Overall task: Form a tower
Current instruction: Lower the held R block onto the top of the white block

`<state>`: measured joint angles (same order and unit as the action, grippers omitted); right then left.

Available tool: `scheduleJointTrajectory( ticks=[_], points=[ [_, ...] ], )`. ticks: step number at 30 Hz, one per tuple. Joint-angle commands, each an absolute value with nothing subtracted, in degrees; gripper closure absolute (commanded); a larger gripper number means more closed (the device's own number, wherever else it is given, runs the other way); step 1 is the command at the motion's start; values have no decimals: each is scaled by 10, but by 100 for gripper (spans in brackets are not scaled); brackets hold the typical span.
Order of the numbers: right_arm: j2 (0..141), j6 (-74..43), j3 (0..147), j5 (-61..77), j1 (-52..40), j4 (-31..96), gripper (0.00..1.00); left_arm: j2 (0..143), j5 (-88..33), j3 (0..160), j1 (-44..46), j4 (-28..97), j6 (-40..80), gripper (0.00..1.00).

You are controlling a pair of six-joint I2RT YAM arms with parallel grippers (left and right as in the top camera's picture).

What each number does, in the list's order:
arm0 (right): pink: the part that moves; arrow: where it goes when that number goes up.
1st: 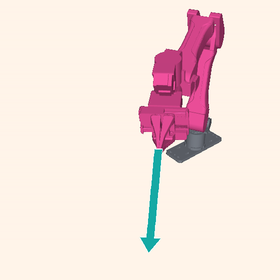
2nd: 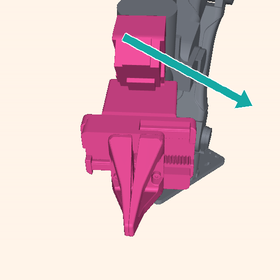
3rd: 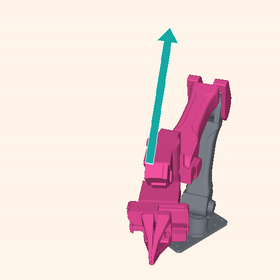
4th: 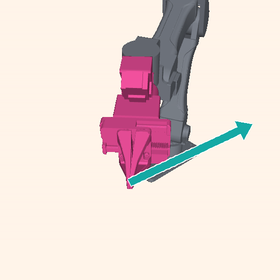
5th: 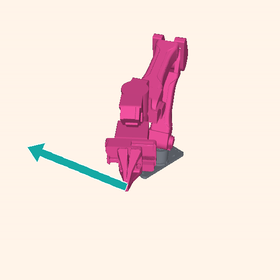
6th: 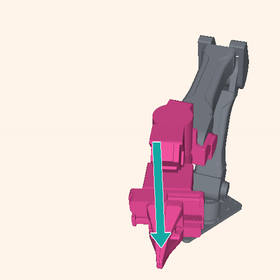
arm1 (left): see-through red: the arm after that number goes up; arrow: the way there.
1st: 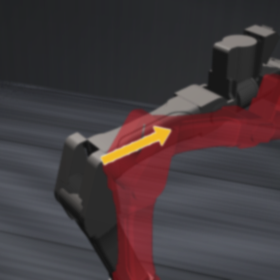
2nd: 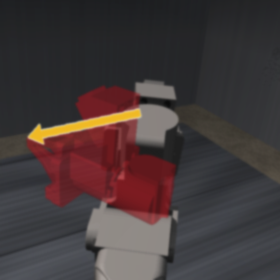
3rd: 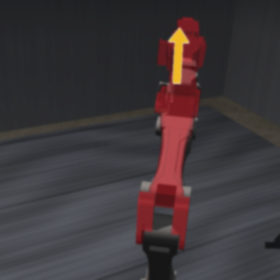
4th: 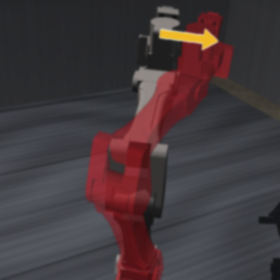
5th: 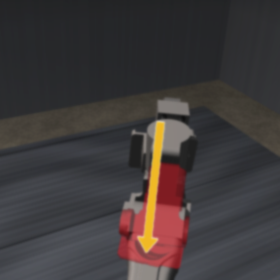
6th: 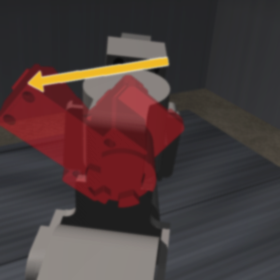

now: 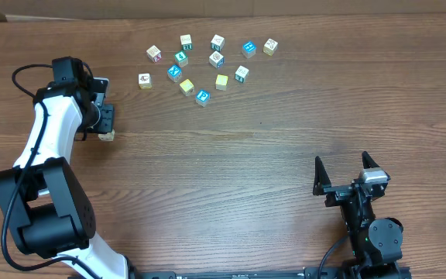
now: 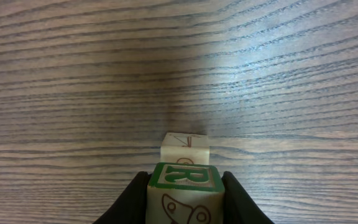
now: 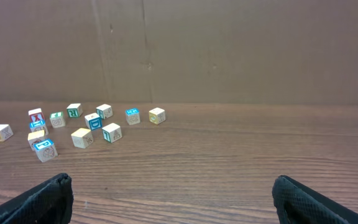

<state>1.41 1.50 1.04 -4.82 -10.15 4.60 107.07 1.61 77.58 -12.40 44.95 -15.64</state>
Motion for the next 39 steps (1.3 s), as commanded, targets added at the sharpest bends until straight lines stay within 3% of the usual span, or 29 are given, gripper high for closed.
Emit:
scheduleJointTrajectory(
  ticks=[1,28,39],
  points=[
    [14,16,4,-48,-100,44,0,1080,4,776,-126,447,-174,83],
    [14,16,4,-48,-100,44,0,1118,4,777,-126,434,-154,82],
    [14,16,4,-48,-100,44,0,1114,4,781,-126,446,-154,71]
  ],
)
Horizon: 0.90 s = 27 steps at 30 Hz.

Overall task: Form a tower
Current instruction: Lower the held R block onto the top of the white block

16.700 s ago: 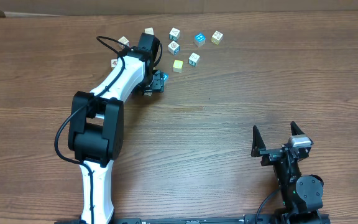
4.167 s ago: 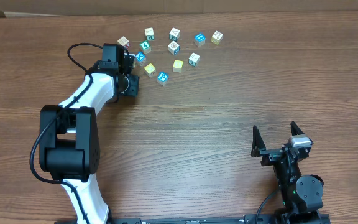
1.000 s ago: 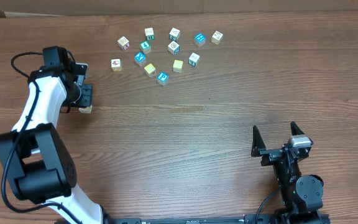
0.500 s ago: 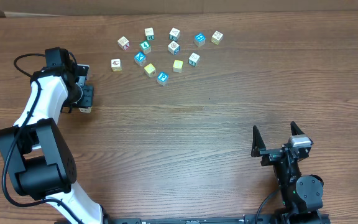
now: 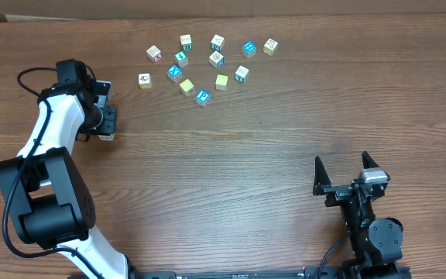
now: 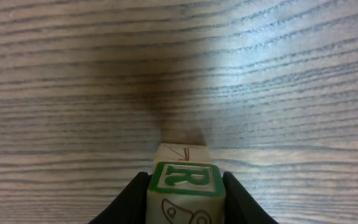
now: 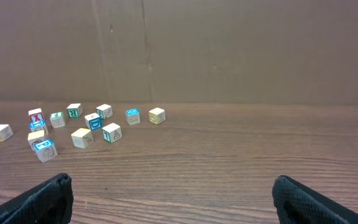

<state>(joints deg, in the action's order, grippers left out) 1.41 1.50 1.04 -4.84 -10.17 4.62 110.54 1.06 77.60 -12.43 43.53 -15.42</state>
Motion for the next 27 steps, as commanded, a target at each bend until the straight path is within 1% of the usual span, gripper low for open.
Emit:
scheduleJointTrajectory(
  ticks=[1,7,17,27],
  points=[
    [14,16,4,-48,-100,44,0,1112,4,786,-126,451,-154,69],
    [14,16,4,-48,-100,44,0,1104,5,796,-126,463,-154,61],
    [14,16,4,-48,-100,44,0,1105,6,796,-126,462,-154,69],
    [14,16,4,-48,-100,44,0,1105,34,796,-126,460,-154,71]
  ],
)
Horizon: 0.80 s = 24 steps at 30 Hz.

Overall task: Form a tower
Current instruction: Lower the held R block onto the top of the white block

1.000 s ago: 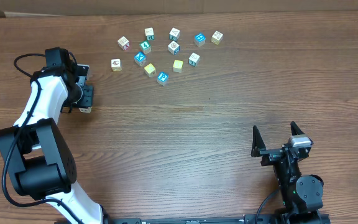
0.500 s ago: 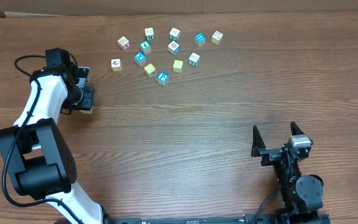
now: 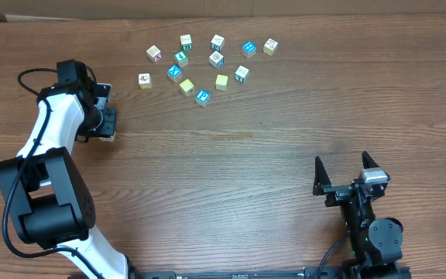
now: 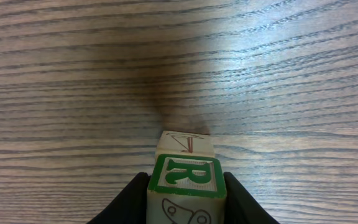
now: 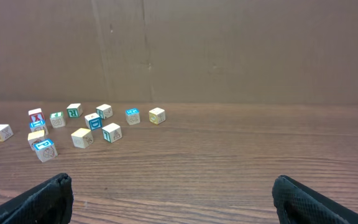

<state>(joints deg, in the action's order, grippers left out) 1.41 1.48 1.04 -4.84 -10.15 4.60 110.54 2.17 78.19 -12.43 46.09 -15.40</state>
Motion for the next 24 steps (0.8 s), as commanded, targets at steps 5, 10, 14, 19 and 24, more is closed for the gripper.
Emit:
scheduleJointTrajectory(
  ticks=[5,10,14,19,24],
  points=[
    [14,16,4,-48,-100,44,0,1105,33,796,-126,458,-154,71],
    [14,16,4,-48,-100,44,0,1105,31,796,-126,456,-158,71],
    [14,16,4,-48,-100,44,0,1105,31,796,-126,456,-162,68],
    [14,16,4,-48,-100,44,0,1105,31,796,-126,456,-161,66],
    [14,16,4,-48,-100,44,0,1105,29,796,-126,456,-160,52]
  ],
)
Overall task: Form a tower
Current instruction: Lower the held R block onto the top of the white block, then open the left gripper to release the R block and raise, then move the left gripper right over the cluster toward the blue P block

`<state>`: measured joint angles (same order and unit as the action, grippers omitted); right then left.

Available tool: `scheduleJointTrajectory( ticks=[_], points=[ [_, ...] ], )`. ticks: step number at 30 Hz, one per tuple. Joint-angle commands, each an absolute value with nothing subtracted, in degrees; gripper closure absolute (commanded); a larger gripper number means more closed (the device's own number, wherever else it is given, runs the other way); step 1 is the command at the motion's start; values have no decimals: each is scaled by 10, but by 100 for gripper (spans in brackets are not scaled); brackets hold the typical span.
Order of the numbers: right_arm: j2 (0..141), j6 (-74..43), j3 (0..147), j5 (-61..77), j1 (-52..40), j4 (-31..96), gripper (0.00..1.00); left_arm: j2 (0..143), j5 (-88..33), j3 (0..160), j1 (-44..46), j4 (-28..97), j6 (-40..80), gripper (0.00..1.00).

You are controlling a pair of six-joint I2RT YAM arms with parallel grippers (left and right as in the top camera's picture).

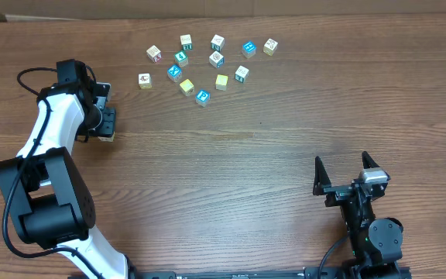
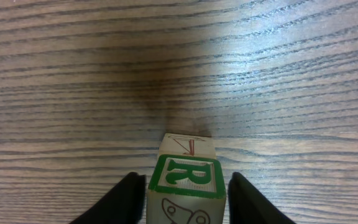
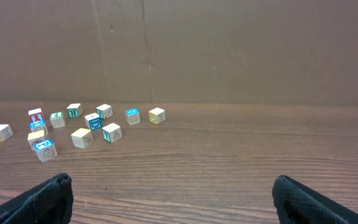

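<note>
A wooden block with a green R (image 2: 186, 176) sits on top of a plain block marked with a red line drawing (image 2: 188, 144), forming a two-block stack on the table's left side (image 1: 108, 136). My left gripper (image 2: 185, 180) straddles the R block, open, with a narrow gap on each side between its fingers (image 2: 131, 193) and the block. My right gripper (image 3: 173, 186) stands open and empty near the front right (image 1: 348, 169).
Several loose letter blocks (image 1: 201, 60) lie scattered at the back centre of the wooden table (image 1: 269, 139), also seen far left in the right wrist view (image 3: 73, 127). A cardboard wall (image 3: 229, 50) rises behind the table.
My left gripper's fingers have parted from the R block's sides, which they were pressing on before. The R block stays on the lower block. The right arm has not moved.
My left gripper held the R block shut, just above and behind the plain block. Then the R block came nearer to sitting over the plain block, then squarely on it. Now the fingers have let go and the stack stands.
</note>
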<state>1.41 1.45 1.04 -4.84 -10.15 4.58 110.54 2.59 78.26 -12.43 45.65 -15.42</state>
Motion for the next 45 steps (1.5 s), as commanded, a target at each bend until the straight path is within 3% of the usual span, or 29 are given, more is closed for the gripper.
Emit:
scheduleJointTrajectory(
  ticks=[1,2,3,15,28,34,45],
  points=[
    [14,16,4,-48,-100,44,0,1105,29,796,-126,456,-159,42],
    [14,16,4,-48,-100,44,0,1105,29,796,-126,456,-155,12],
    [14,16,4,-48,-100,44,0,1105,29,796,-126,454,-151,0],
    [14,16,4,-48,-100,44,0,1105,23,796,-126,408,-72,0],
    [14,16,4,-48,-100,44,0,1105,-218,816,-115,335,-22,0],
    [14,16,4,-48,-100,44,0,1105,-252,820,-61,339,79,1],
    [14,16,4,-48,-100,44,0,1105,-251,820,88,369,91,0]
  ],
)
